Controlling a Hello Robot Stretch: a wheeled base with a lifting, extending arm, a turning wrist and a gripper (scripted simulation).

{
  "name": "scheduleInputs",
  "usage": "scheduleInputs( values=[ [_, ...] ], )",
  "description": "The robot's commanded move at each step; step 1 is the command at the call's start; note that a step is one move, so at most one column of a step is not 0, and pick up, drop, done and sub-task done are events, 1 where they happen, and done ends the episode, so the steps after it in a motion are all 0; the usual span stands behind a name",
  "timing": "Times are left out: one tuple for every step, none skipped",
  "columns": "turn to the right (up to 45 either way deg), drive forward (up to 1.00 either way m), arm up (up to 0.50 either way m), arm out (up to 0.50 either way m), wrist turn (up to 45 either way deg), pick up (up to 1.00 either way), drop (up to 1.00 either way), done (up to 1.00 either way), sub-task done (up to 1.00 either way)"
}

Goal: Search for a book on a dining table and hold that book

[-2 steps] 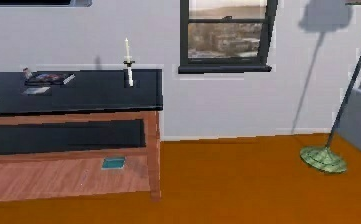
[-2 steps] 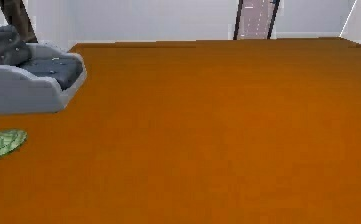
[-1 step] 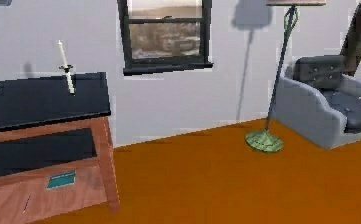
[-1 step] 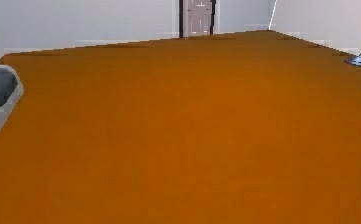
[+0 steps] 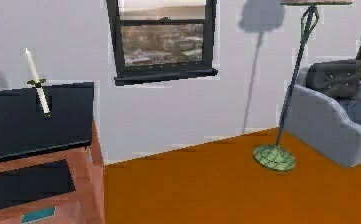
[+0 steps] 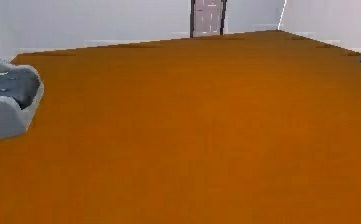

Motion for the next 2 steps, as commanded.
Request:
scheduleInputs(
  values=[
    [-45.0,0.00,0.00,0.00,0.0,0.00,0.00,0.00,0.00],
    [-18.0,0.00,0.00,0.00,0.0,0.00,0.00,0.00,0.00]
  ],
)
